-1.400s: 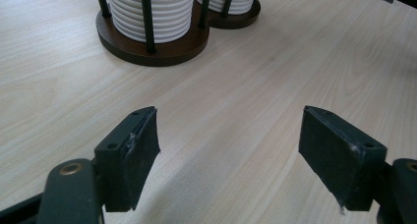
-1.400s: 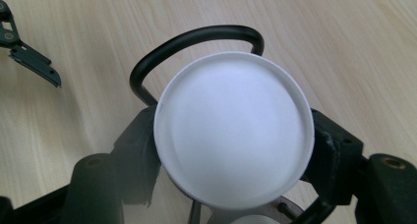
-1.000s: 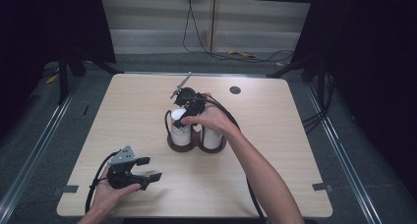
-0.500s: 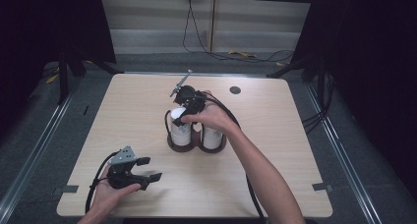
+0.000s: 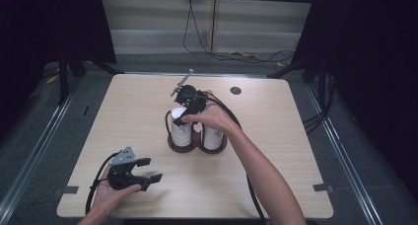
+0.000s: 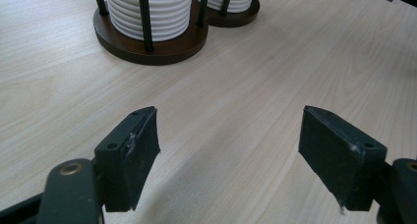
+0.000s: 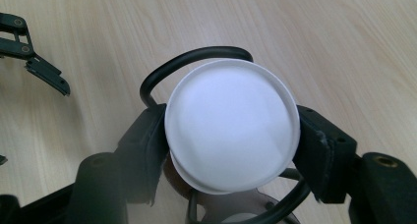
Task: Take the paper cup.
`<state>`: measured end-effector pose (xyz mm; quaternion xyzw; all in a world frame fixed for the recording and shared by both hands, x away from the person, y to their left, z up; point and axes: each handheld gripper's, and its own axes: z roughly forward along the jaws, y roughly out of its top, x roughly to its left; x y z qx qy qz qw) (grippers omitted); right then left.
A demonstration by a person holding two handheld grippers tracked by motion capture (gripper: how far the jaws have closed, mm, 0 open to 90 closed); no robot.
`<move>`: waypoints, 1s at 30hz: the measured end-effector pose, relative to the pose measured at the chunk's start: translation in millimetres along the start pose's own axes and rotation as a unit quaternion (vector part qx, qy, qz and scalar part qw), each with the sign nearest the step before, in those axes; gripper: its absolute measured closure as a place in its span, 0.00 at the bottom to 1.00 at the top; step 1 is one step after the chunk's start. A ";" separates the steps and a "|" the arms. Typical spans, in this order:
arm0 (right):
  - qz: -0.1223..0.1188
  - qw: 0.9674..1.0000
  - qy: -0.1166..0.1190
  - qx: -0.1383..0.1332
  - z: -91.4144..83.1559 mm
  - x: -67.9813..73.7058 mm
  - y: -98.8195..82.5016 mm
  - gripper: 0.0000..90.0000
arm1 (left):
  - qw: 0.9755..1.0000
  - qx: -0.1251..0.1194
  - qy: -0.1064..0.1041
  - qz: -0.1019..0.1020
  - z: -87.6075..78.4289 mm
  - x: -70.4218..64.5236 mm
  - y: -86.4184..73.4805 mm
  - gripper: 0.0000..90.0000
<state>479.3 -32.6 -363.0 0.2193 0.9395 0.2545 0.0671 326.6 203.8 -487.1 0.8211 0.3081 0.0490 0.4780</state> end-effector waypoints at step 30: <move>-0.003 1.000 -0.001 -0.020 -13.1 0.8 -0.9 0.40 | 1.000 0.002 -0.001 0.000 0.9 0.2 -0.1 0.26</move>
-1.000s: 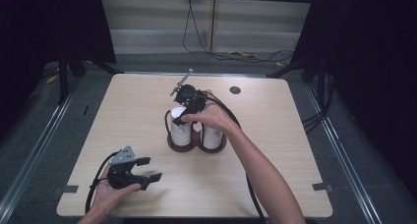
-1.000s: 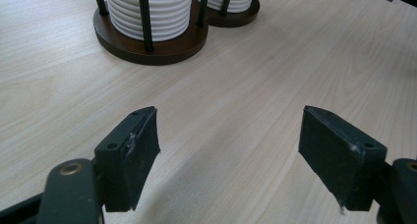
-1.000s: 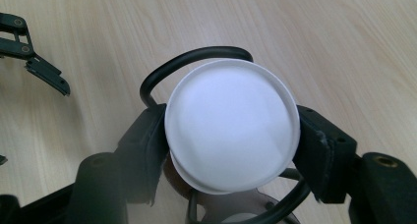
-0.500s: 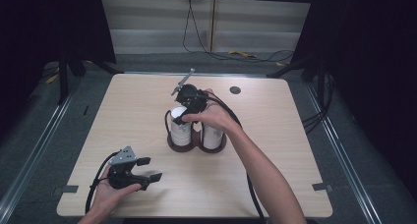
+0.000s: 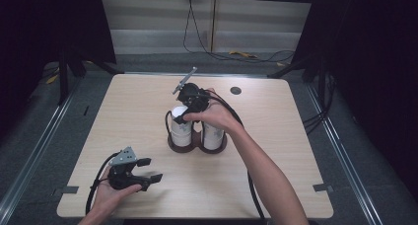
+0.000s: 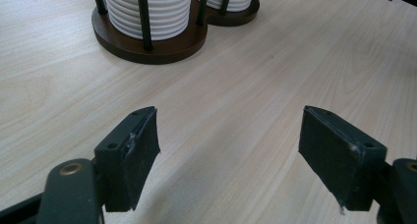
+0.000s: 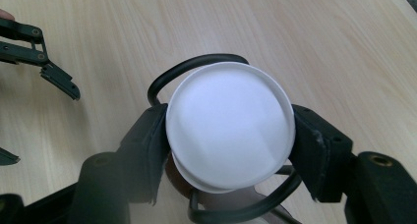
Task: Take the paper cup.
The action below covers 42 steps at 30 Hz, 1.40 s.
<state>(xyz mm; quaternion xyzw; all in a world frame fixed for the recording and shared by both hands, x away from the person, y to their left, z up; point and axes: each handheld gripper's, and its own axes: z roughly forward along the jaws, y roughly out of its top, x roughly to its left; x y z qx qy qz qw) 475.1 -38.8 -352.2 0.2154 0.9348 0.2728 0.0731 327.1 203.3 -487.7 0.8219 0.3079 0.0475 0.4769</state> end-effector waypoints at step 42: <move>0.026 0.996 0.006 -0.084 -43.0 -7.2 -5.3 0.42 | 1.000 -0.007 0.003 0.000 4.0 0.9 0.6 0.23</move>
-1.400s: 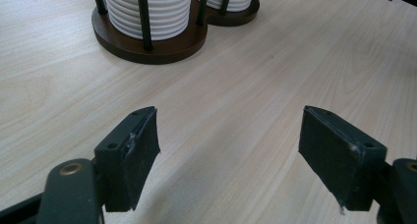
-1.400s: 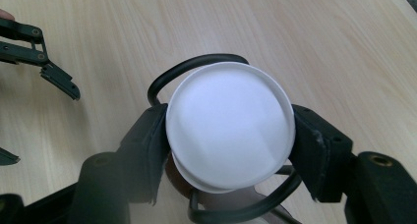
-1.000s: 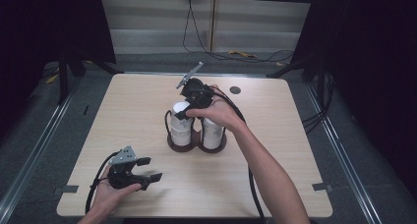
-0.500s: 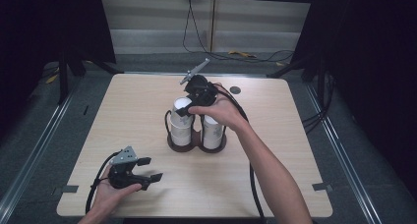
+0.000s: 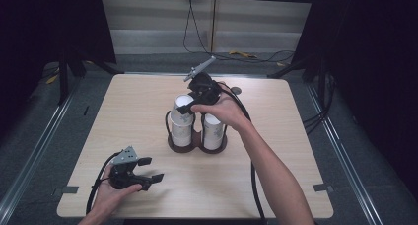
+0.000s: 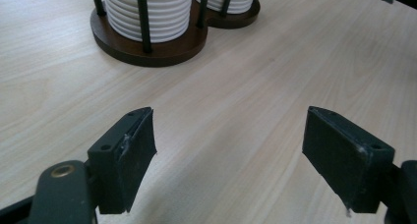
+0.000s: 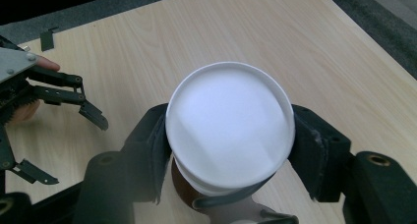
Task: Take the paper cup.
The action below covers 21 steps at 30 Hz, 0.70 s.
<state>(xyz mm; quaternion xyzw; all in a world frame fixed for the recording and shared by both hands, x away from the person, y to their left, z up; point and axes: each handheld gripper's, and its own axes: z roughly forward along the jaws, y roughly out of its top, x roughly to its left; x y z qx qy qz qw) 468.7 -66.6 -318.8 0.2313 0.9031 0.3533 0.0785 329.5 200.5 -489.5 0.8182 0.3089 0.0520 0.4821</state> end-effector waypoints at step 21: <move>0.009 0.998 0.009 -0.055 -25.0 8.8 -5.4 0.42 | 0.999 -0.029 0.025 0.014 -0.1 0.0 4.2 0.22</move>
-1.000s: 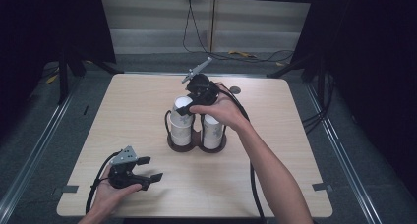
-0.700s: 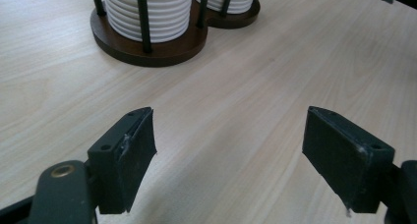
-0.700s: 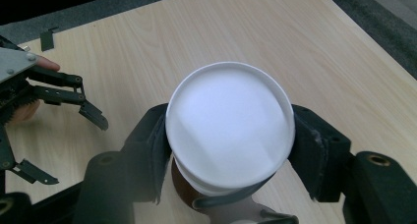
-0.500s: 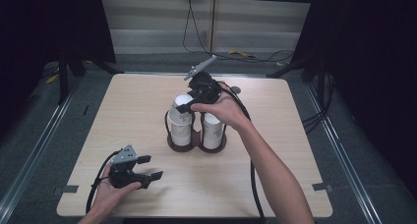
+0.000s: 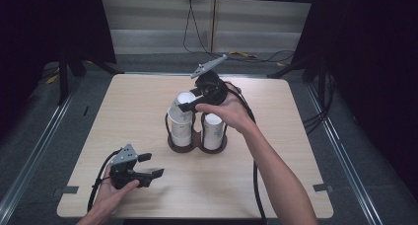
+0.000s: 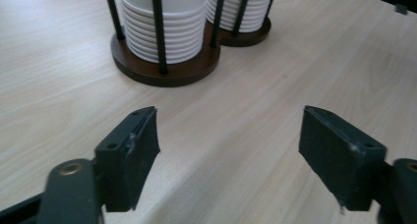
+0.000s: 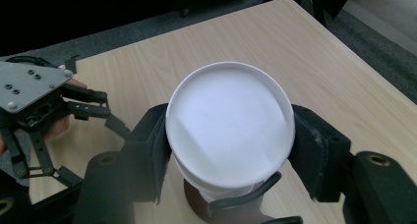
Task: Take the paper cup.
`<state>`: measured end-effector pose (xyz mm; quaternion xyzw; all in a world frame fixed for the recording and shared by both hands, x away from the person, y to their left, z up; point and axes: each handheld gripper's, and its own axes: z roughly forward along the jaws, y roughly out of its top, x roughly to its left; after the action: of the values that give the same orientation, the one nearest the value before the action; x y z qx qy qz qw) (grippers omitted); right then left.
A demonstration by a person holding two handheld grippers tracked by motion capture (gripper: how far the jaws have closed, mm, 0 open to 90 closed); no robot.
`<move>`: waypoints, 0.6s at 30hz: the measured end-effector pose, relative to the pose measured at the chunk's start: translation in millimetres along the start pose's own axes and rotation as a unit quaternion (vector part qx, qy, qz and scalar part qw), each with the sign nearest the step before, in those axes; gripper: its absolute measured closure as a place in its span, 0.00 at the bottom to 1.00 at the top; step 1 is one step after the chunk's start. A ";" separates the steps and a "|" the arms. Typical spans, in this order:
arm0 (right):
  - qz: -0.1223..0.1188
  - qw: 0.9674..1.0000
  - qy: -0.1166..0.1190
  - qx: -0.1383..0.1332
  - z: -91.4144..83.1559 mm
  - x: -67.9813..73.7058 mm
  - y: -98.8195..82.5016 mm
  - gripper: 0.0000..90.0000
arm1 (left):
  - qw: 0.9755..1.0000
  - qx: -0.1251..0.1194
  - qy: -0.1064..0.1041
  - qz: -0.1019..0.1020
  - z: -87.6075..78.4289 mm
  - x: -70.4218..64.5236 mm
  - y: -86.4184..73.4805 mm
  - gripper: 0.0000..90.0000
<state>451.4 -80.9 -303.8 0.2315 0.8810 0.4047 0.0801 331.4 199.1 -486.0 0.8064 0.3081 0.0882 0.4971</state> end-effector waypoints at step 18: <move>0.003 0.999 0.010 -0.033 -35.7 20.7 -29.5 0.42 | 0.999 -0.017 -0.052 0.002 6.8 -5.4 11.4 0.17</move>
<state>411.2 -111.9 -301.4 0.2274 0.8673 0.4359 0.0773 334.9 187.2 -478.7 0.8017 0.2790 0.0523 0.5261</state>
